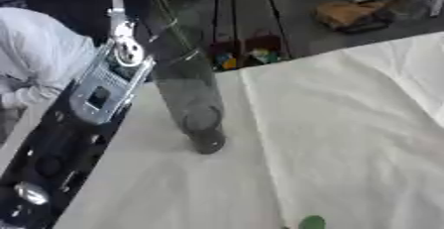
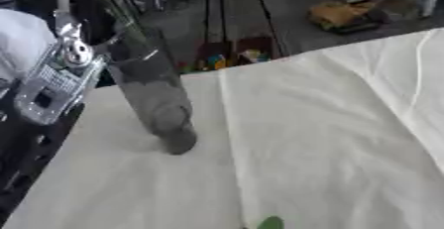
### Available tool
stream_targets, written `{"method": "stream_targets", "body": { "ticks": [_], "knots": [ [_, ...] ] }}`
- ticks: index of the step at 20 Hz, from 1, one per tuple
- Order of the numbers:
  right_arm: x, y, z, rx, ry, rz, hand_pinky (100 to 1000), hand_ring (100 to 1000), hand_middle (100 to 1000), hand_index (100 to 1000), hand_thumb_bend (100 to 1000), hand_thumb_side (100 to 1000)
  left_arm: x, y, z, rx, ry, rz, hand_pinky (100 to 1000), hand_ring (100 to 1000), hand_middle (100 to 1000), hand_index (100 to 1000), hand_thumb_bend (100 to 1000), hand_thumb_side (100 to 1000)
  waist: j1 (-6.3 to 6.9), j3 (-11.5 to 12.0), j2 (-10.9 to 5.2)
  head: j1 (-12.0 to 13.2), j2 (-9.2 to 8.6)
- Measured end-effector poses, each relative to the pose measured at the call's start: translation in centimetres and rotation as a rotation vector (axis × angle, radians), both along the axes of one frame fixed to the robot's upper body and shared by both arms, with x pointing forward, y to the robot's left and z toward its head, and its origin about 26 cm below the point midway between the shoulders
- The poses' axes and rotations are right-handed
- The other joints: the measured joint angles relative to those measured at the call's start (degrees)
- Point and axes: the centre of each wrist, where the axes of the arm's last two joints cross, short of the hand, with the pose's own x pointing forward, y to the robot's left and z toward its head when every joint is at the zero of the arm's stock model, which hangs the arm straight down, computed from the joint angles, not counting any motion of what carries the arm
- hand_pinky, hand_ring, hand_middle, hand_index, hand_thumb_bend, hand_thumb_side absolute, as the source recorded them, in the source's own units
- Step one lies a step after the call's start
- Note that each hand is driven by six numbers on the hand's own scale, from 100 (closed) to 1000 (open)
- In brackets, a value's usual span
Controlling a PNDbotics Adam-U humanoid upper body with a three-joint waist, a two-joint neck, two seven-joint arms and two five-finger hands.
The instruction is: Arrange flowers into the vase.
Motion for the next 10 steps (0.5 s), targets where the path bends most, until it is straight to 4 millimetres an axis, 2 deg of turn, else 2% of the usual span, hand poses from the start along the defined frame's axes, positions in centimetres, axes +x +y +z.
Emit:
{"method": "stream_targets", "body": {
  "ticks": [10],
  "knots": [
    [-0.01, -0.01, -0.04, 0.001, 0.003, 0.002, 660, 660, 490, 660, 100, 1000, -0.21, 0.77, -0.05, 0.104, 0.082, 0.041, 184, 427, 477, 290, 100, 954, 0.0, 0.4, 0.0, -0.2, 0.0]
  ]
}}
